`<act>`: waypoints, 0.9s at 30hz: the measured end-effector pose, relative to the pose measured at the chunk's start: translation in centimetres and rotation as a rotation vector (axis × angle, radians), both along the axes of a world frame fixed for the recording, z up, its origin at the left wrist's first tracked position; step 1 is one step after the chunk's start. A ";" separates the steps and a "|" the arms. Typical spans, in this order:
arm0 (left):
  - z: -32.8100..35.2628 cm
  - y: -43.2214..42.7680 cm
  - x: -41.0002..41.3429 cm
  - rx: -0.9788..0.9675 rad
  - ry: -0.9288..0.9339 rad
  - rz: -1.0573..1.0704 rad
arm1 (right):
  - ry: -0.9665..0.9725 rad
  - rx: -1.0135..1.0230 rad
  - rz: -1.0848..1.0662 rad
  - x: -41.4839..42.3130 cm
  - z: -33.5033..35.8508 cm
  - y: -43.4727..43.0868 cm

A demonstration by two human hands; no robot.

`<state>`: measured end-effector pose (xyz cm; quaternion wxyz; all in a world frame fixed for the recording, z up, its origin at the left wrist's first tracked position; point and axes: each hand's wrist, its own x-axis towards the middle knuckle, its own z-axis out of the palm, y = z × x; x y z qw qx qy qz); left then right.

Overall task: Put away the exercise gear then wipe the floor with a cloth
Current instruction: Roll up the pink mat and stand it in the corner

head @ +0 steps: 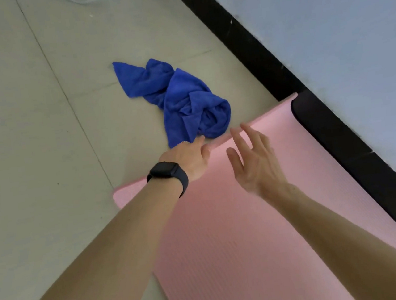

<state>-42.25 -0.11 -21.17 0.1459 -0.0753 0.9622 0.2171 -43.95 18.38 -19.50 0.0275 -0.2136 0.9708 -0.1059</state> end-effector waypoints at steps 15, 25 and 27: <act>-3.9 4.4 4.5 -0.287 0.492 -0.038 | -0.658 -0.862 -1.036 -5.9 -2.1 -3.5; -3.5 6.2 0.5 -0.059 0.188 -0.037 | -0.605 -0.668 -0.855 -3.7 -5.1 2.1; -4.3 6.9 0.8 -0.172 0.263 -0.081 | -0.371 -0.295 -0.782 -3.6 -5.2 2.7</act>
